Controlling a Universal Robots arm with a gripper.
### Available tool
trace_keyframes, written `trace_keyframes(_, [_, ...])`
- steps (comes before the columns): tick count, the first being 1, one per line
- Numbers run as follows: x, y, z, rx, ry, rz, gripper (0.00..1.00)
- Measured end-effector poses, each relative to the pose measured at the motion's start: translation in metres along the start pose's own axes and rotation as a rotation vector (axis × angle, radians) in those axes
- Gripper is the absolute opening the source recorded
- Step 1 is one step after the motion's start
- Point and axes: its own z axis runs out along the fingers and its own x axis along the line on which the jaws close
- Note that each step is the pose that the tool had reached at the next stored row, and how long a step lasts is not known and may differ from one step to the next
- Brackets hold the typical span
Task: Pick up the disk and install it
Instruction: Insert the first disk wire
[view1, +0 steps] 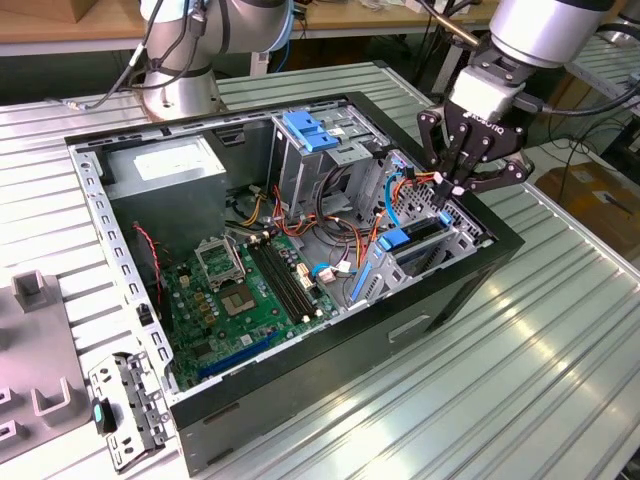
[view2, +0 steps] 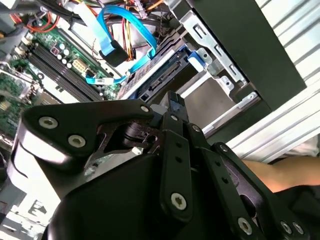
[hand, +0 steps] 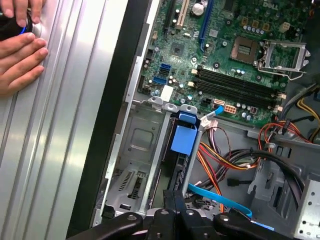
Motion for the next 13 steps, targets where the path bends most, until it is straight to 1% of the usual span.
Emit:
trace_keyframes(1, [0.0001,-0.0003,-0.0002,0.0001,0.0,-0.008,0.11])
trace_keyframes(3, [-0.0002,-0.0005,-0.0045,0.0001,-0.0001,-0.012,0.11])
trace_keyframes(4, [-0.0002,-0.0005,-0.0052,0.0001,-0.0001,-0.013,0.11])
trace_keyframes(6, [-0.0003,-0.0006,-0.0052,0.0002,-0.0004,-0.019,0.11])
trace_keyframes(8, [-0.0001,-0.0017,-0.0053,0.0004,-0.0002,-0.034,0.11])
trace_keyframes(10, [0.0,-0.002,-0.0052,0.0011,-0.0007,-0.068,0.11])
trace_keyframes(11, [0.0001,-0.002,-0.005,0.0017,-0.001,-0.099,0.11])
trace_keyframes(13, [0.0001,-0.0022,-0.0051,0.0024,-0.0013,-0.135,0.11])
